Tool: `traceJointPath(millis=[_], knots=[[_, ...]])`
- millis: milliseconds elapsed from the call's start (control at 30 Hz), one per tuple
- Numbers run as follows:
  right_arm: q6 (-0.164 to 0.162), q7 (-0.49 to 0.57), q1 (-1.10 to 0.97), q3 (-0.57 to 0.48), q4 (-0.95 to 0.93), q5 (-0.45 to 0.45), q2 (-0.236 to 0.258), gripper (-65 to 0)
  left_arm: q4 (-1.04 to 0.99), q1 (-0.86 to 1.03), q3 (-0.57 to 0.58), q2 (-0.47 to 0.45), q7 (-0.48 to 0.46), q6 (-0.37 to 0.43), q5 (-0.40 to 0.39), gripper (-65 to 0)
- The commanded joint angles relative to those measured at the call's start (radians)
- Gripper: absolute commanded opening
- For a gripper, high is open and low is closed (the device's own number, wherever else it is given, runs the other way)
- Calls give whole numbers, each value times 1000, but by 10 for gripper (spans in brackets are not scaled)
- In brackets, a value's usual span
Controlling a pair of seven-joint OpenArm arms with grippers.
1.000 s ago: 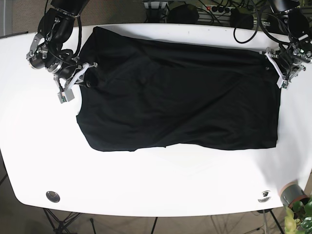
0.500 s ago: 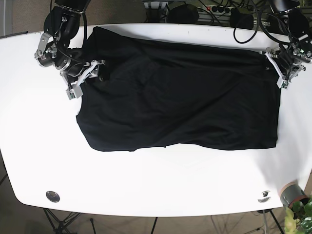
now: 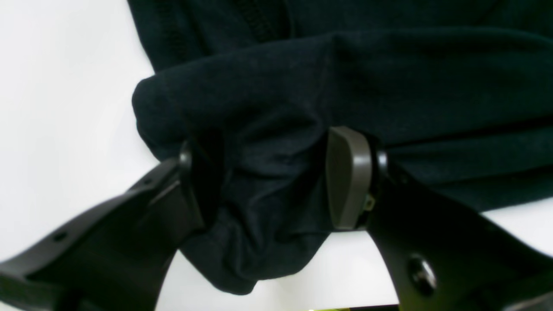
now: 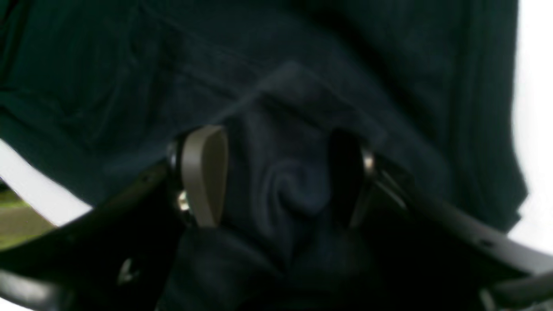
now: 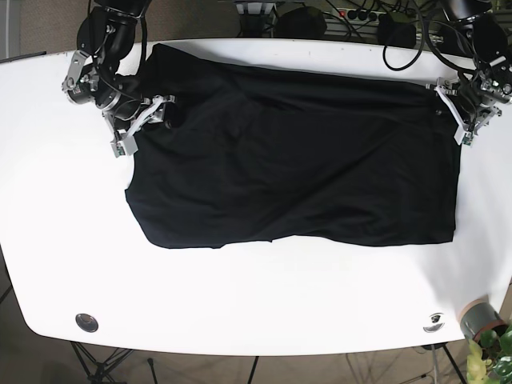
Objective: Fold the T-shirt properly
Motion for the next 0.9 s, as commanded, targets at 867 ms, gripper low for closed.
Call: traceJointPath(millis=[867], knots=[[8,28,-24,52,26,28,-7,-290,5,-3,-3,-19,-1,2,8,-312]])
